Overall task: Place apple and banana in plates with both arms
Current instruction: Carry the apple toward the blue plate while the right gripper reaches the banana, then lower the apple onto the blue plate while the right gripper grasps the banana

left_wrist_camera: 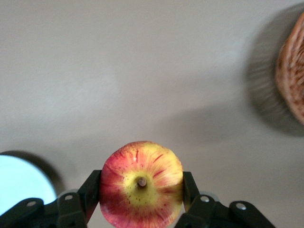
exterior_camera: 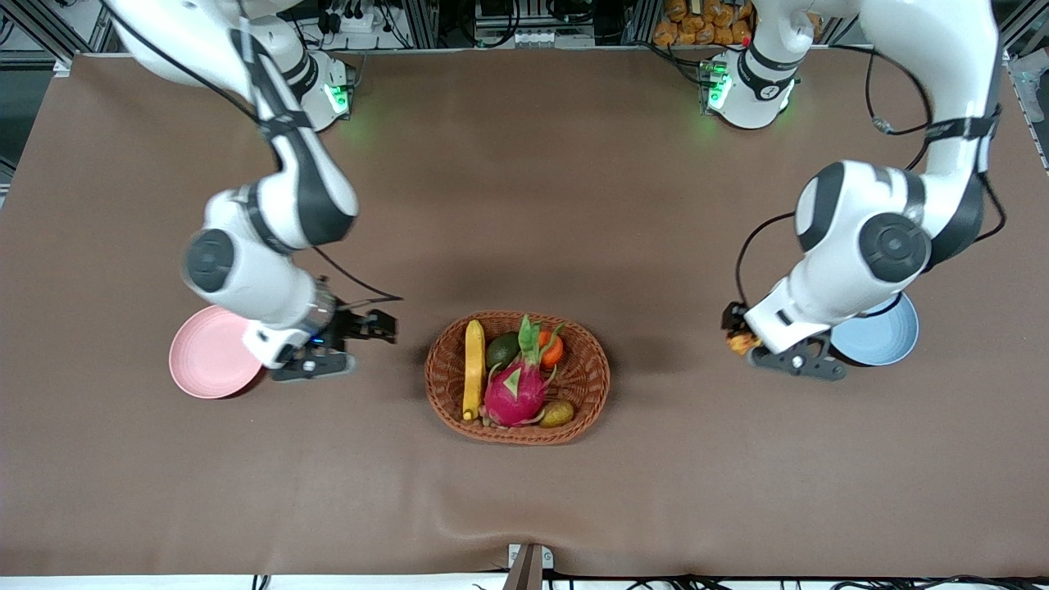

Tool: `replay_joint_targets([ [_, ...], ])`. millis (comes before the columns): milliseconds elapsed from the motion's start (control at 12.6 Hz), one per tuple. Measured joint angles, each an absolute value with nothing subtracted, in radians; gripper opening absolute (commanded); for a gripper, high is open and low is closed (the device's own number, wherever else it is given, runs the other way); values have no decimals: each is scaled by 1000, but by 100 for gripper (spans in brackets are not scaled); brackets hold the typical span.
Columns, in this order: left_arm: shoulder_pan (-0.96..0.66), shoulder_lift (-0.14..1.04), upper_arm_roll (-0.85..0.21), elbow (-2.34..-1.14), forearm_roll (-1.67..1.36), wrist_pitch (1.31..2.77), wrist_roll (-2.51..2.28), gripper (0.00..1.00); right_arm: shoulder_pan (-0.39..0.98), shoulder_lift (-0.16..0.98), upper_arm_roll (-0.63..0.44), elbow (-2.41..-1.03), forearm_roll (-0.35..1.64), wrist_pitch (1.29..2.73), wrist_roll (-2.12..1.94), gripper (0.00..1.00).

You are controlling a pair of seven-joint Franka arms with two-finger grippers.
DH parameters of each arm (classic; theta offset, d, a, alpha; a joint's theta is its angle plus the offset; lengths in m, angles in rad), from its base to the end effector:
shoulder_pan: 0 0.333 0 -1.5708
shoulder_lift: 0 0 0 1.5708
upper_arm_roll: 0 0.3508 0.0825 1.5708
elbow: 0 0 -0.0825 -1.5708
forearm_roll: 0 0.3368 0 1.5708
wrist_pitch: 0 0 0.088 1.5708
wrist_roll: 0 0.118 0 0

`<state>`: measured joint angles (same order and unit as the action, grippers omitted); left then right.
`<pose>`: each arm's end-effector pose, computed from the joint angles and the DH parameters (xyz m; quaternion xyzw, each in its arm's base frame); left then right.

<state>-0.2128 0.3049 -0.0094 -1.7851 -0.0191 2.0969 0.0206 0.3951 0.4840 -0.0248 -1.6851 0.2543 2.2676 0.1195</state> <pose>0.5911 -0.1341 0.4300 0.9932 -0.1161 0.0025 0.0100 0.6120 0.2493 0.3757 -0.9930 -0.0498 -0.0246 0.1046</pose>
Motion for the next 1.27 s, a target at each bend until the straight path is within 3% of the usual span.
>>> replay_joint_targets([
  [397, -8, 212, -6, -2000, -19, 2219, 291, 14, 498, 650, -27, -1511, 233, 2291, 243, 100],
  [714, 165, 208, -5, -2144, -18, 2402, 550, 14, 540, 696, -28, -1490, 156, 2289, 248, 100],
  [1190, 260, 281, -6, -2179, -18, 2535, 691, 16, 595, 734, -28, -1489, 151, 2286, 249, 100],
  [1270, 264, 304, -6, -2180, -18, 2552, 697, 18, 602, 741, -28, -1489, 151, 2286, 249, 89],
])
